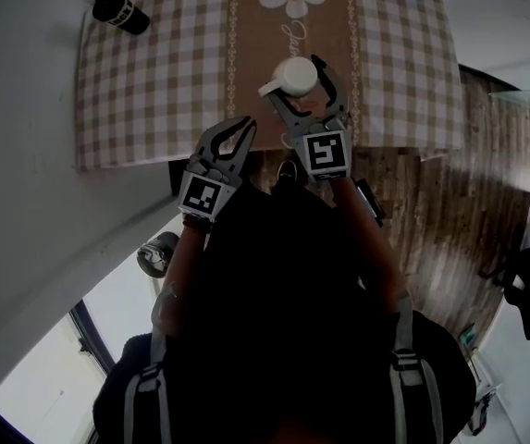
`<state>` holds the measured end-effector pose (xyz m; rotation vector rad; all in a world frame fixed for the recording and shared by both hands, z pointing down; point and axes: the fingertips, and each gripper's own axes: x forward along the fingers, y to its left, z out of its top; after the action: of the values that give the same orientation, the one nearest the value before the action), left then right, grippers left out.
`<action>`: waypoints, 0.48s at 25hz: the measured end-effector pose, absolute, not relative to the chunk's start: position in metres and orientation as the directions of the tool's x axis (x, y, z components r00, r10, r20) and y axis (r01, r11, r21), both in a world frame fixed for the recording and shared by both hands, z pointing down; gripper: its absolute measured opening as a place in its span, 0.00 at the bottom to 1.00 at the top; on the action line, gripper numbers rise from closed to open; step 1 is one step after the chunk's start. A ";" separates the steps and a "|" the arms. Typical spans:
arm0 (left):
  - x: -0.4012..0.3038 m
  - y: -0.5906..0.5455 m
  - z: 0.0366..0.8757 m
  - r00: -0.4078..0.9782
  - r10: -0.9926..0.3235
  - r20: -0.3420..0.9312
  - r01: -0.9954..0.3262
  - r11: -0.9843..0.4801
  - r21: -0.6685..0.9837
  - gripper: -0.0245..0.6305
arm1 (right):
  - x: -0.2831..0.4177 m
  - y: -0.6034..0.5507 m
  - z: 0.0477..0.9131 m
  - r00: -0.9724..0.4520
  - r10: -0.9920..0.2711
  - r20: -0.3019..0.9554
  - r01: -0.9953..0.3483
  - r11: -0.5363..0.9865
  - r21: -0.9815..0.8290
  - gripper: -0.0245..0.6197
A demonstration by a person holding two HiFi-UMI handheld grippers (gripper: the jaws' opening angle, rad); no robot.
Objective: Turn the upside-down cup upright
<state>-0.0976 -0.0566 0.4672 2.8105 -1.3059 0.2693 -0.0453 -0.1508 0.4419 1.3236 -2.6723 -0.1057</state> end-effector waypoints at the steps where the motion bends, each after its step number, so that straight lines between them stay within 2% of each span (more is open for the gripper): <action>1: -0.098 -0.056 0.469 0.630 -0.757 0.173 -0.763 -0.645 -0.042 0.09 | -0.043 -0.154 0.445 -0.590 -0.800 0.113 -0.787 0.600 0.140 0.63; 12: -0.125 -0.057 0.468 0.588 -0.789 0.181 -0.799 -0.600 -0.021 0.09 | -0.064 -0.185 0.493 -0.578 -0.790 0.202 -0.784 0.607 0.130 0.63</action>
<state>-0.1249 -0.0571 0.4677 2.7429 -1.3735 0.2646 -0.0638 -0.1845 0.4925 1.2947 -2.5950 -0.0378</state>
